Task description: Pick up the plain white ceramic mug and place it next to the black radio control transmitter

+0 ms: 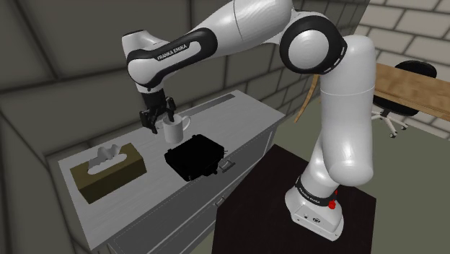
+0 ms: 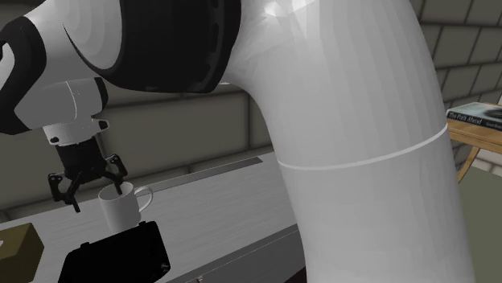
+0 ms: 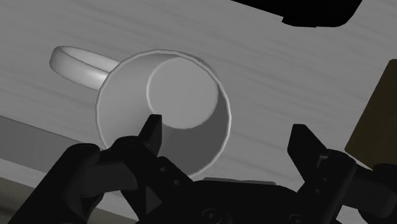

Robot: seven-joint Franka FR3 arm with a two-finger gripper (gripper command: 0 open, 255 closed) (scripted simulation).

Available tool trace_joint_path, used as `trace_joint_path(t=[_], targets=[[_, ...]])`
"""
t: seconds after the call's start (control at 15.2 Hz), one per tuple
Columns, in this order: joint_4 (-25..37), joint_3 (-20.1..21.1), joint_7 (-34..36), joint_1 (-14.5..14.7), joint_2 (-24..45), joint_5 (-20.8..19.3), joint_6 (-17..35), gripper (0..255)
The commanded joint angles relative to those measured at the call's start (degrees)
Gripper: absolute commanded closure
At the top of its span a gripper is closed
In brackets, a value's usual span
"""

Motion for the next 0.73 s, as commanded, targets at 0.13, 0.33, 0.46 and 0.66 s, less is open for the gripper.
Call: trace_joint_path(t=[0.13,0.33,0.46,0.66], targets=[[5.07,0.0,0.0,-0.02,-0.52,0.01,-5.59,0],[6.55,0.0,0.0,-0.02,-0.55,0.01,-7.1,0],[6.56,0.0,0.0,-0.02,-0.54,0.01,-7.1,0],[6.56,0.0,0.0,-0.02,-0.54,0.01,-7.1,0]])
